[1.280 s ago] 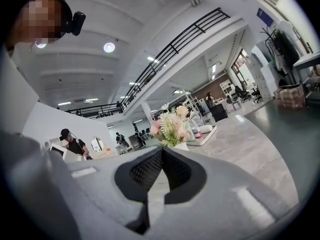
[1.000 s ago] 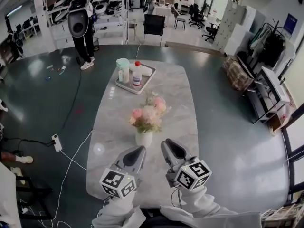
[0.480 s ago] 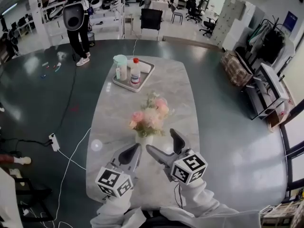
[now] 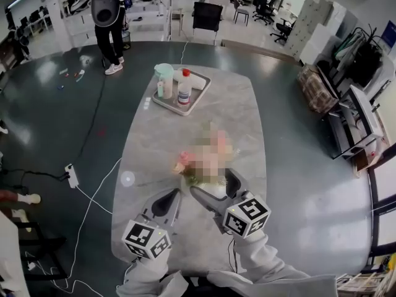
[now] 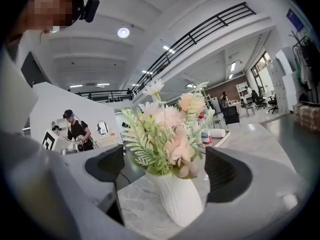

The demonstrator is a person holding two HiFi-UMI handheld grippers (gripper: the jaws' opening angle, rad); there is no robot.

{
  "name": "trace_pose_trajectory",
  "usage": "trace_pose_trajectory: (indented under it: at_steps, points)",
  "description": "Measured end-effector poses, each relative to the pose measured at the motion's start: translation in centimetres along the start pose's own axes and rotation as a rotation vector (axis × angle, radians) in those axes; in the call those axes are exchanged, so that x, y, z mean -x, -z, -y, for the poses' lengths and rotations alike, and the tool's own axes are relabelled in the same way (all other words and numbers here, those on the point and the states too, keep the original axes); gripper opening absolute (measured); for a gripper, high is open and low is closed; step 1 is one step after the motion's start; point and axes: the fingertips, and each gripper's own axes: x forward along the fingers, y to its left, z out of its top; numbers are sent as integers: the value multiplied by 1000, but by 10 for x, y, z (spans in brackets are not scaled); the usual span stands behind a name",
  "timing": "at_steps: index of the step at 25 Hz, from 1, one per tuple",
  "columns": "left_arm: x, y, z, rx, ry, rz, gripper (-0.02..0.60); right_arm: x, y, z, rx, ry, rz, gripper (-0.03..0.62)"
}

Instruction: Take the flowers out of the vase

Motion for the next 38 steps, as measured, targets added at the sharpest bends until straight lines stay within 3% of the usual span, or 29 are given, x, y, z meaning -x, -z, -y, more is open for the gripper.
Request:
trace_pose_trajectory:
  at_steps: [19,22,26,38]
  points:
    - [-2,20,-30,43,-60,-26,3,-39,9,1,79,-36,8,501]
    - [-3,22,-31,52,-58,-31,3,-38,5,3,100,-9,37,351]
    - [-5,25,-32,59,-56,-35,3,-39,3,5,114,-4,46,257]
    - [2,22,-25,57,-52,-33,3,-35,1,4,151,26,52,137]
